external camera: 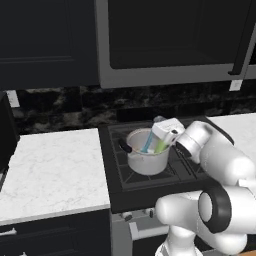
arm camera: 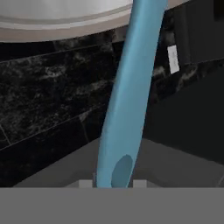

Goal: Put the corn and onion in the pot. Retrieve the spatula and lightly stir the vegetables in the pot.

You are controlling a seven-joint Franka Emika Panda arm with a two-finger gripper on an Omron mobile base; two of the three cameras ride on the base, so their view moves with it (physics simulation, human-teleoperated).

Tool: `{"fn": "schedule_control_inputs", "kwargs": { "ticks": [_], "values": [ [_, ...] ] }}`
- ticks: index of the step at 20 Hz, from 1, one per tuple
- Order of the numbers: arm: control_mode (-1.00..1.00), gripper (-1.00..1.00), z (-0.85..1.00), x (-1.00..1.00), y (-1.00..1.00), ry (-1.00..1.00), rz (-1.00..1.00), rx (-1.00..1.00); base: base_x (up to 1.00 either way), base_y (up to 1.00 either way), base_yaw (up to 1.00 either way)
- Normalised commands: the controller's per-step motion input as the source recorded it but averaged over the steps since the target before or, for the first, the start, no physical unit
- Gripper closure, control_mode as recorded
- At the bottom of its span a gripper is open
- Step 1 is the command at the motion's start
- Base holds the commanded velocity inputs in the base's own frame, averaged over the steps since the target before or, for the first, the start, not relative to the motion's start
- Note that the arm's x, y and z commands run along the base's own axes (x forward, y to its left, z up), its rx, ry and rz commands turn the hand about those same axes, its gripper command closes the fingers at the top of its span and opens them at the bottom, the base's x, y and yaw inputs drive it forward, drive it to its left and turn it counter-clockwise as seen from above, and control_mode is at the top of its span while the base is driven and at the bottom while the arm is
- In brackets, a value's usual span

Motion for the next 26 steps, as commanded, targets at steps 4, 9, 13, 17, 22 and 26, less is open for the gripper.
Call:
{"fn": "schedule_control_inputs", "kwargs": {
  "ticks": [4,9,13,17,22,26],
  "values": [
    [-1.0,1.0,0.02,0.08,0.0,-0.33,-0.05,-0.18,0.0,0.0,0.0],
    [-1.0,1.0,0.31,0.0,-0.04,-0.32,-0.04,-0.23,0.0,0.0,0.0],
    [-1.0,1.0,0.28,-0.23,-0.02,-0.17,0.0,-0.16,0.0,0.0,0.0],
    [-1.0,1.0,0.02,-0.33,0.0,0.01,0.0,-0.07,0.0,0.0,0.0],
    [-1.0,1.0,0.22,-0.17,0.0,0.0,-0.01,-0.06,0.0,0.0,0.0],
    [-1.0,1.0,0.79,0.0,0.0,0.06,-0.04,0.0,0.0,0.0,0.0]
  ]
}}
